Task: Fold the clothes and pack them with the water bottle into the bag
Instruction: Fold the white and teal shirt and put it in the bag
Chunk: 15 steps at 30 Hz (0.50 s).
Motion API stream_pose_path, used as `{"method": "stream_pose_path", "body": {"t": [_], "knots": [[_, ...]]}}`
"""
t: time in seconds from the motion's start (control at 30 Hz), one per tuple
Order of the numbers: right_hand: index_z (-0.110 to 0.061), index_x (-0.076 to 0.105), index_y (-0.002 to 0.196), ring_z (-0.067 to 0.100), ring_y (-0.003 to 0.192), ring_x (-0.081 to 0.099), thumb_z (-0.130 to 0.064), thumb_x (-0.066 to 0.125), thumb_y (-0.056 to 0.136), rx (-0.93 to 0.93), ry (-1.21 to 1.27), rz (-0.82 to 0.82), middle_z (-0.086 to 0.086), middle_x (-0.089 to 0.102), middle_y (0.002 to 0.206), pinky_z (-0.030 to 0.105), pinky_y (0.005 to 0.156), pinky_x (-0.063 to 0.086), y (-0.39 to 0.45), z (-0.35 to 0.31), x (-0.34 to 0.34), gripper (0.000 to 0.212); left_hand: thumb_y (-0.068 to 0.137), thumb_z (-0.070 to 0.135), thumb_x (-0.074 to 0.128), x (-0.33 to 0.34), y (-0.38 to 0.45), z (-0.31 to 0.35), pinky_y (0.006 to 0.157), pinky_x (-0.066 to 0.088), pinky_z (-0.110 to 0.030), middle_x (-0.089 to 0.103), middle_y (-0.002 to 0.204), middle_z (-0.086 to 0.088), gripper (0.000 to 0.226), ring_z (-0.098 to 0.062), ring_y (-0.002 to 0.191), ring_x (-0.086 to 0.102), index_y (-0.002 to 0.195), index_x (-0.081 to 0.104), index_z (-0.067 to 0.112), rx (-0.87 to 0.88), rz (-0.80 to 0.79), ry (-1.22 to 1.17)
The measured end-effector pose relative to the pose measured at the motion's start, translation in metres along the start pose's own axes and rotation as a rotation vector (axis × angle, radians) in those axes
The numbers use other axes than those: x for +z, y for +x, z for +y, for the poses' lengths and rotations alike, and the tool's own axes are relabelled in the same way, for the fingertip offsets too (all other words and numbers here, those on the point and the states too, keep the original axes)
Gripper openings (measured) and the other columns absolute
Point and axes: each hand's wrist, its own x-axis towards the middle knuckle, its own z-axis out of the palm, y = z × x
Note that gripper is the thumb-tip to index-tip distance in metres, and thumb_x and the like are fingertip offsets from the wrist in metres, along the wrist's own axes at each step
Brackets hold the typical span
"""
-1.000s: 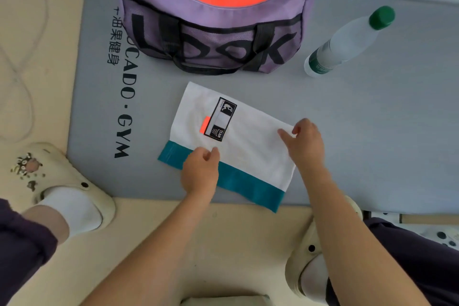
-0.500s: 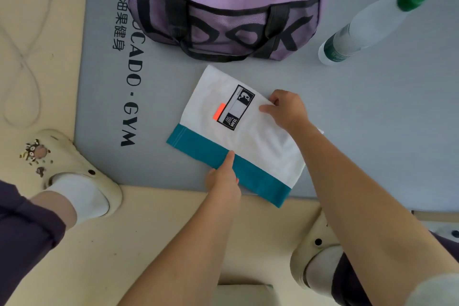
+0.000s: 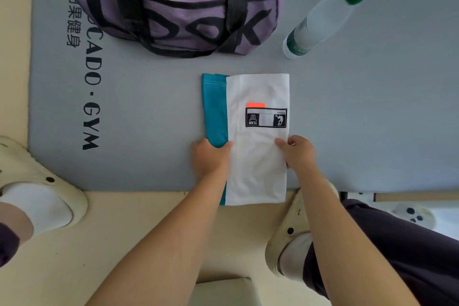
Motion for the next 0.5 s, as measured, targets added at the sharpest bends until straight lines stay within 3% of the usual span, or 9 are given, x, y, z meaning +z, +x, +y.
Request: {"method": "stream_pose_path", "body": {"t": [0.13, 0.23, 0.37, 0.43, 0.5], "knots": [[-0.015, 0.051, 0.075, 0.024, 0.071, 0.056, -0.034, 0.070, 0.084, -0.021, 0.051, 0.027, -0.002, 0.056, 0.071, 0.027, 0.053, 0.039, -0.001, -0.004, -0.001, 0.029, 0.069, 0.031, 0.081, -0.005, 0.009, 0.004, 0.061, 0.059, -0.037, 0.067, 0.077, 0.000, 0.024, -0.025, 0.070, 0.068, 0.073, 0.062, 0.017, -0.005, -0.117, -0.113], [-0.016, 0.054, 0.085, 0.008, 0.065, 0.051, -0.036, 0.074, 0.082, -0.049, 0.077, 0.028, -0.009, 0.055, 0.074, 0.018, 0.050, 0.031, -0.002, -0.009, 0.000, 0.029, 0.074, 0.028, 0.078, -0.011, 0.007, 0.002, 0.055, 0.048, -0.026, 0.068, 0.081, 0.008, 0.017, -0.013, 0.074, 0.065, 0.080, 0.062, 0.027, 0.053, -0.254, -0.213], [-0.013, 0.050, 0.066, 0.018, 0.061, 0.047, -0.031, 0.073, 0.084, -0.021, 0.067, -0.033, -0.003, 0.051, 0.063, 0.025, 0.048, 0.032, 0.000, -0.009, -0.001, 0.034, 0.076, 0.029, 0.081, -0.019, 0.008, 0.000, 0.074, 0.052, -0.032, 0.071, 0.100, 0.004, 0.031, -0.018, 0.094, 0.065, 0.102, 0.065, 0.024, -0.068, -0.438, -0.399], [-0.002, 0.058, 0.074, 0.019, 0.067, 0.050, -0.029, 0.072, 0.084, 0.003, 0.170, -0.057, 0.001, 0.056, 0.070, 0.026, 0.055, 0.040, -0.001, -0.005, -0.003, 0.032, 0.077, 0.030, 0.081, -0.021, 0.011, 0.001, 0.093, 0.052, -0.042, 0.073, 0.106, -0.001, 0.035, -0.024, 0.103, 0.066, 0.108, 0.067, 0.019, -0.142, -0.498, -0.480], [0.005, 0.062, 0.089, 0.021, 0.073, 0.054, -0.029, 0.071, 0.084, 0.018, 0.274, -0.082, 0.005, 0.060, 0.080, 0.032, 0.067, 0.046, -0.003, 0.000, -0.006, 0.036, 0.078, 0.029, 0.081, -0.024, 0.013, 0.004, 0.098, 0.050, -0.042, 0.075, 0.106, -0.002, 0.035, -0.025, 0.105, 0.067, 0.108, 0.069, 0.016, -0.172, -0.556, -0.508]]}}
